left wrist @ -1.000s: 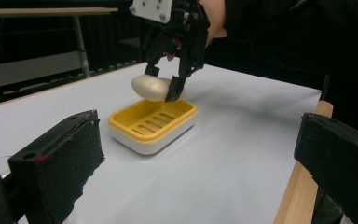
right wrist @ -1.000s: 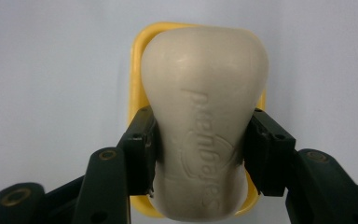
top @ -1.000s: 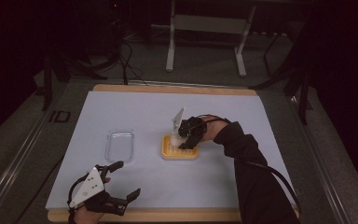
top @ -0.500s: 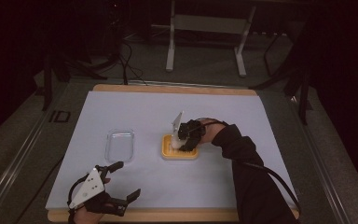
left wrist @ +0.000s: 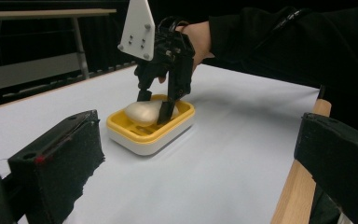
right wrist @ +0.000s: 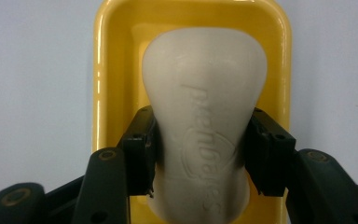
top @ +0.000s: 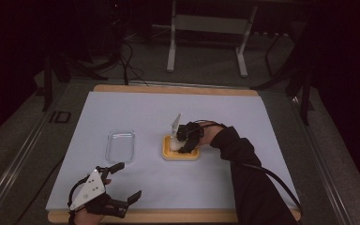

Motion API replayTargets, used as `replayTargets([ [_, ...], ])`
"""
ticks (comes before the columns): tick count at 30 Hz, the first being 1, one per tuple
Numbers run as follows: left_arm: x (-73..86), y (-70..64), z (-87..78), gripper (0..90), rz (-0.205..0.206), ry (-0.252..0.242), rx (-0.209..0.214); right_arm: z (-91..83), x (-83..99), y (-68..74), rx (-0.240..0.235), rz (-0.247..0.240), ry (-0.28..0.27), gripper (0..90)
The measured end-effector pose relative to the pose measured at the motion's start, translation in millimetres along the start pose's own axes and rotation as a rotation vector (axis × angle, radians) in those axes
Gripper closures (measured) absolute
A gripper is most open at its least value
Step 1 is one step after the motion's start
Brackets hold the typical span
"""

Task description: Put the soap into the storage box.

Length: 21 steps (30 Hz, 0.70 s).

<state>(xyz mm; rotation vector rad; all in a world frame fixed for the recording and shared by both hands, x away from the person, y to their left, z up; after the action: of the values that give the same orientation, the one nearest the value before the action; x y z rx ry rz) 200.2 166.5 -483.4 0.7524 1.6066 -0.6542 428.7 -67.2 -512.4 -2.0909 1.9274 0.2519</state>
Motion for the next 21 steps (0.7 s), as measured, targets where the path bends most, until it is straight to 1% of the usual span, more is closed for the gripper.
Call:
replayTargets([
  [1, 0.1, -0.1, 0.1, 1.1, 0.001, 0.001, 0.0, 0.7, 0.2, 0.3, -0.004, -0.003, -0.006, 49.6],
  [3, 0.2, -0.3, 0.4, 1.1, -0.001, 0.002, 0.002, 2.3, 0.6, 0.9, -0.013, 0.01, 0.002, 49.5],
  [6, 0.1, -0.1, 0.4, 1.1, -0.001, 0.003, 0.001, 4.0, 0.0, 1.6, -0.006, 0.0, 0.002, 49.2],
  [7, 0.2, 0.0, 0.4, 1.1, -0.002, 0.003, 0.001, 6.1, -0.2, 2.3, -0.014, 0.009, 0.012, 48.6],
  [8, 0.2, 0.0, 0.5, 1.1, -0.002, 0.004, 0.001, 7.1, -0.2, 2.5, -0.018, 0.007, 0.014, 48.2],
  [10, 0.3, 0.2, 0.7, 1.1, -0.002, 0.005, 0.002, 6.0, -1.1, 2.3, -0.033, 0.016, 0.004, 46.7],
  [11, 0.3, 0.2, 0.7, 1.1, -0.002, 0.005, 0.002, 6.0, -1.1, 2.3, -0.033, 0.016, 0.004, 46.7],
  [14, 0.4, 0.0, 0.9, 1.1, -0.002, 0.006, 0.003, 0.6, -3.0, 2.2, -0.045, 0.021, -0.013, 44.3],
  [18, 0.4, 0.1, 0.8, 1.1, -0.001, 0.007, 0.003, -4.4, -2.5, 0.6, -0.034, 0.021, -0.031, 44.1],
  [21, 0.6, 0.1, 1.3, 1.1, 0.0, 0.009, 0.003, -12.0, -1.8, 0.2, -0.026, 0.027, -0.034, 42.9],
])
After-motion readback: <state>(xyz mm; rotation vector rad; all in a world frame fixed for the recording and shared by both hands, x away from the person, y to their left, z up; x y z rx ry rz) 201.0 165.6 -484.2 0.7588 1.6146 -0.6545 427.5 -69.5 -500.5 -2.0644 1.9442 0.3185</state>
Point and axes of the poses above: each handheld gripper's, and its own axes: z roughly forward along the jaws, x roughly out of its underside, y roughly to its left, the point moved 3 cm from there along z, roughly forward along the jaws, and after that the axes turned 2 degrees about -y, right-handed, at the moved point
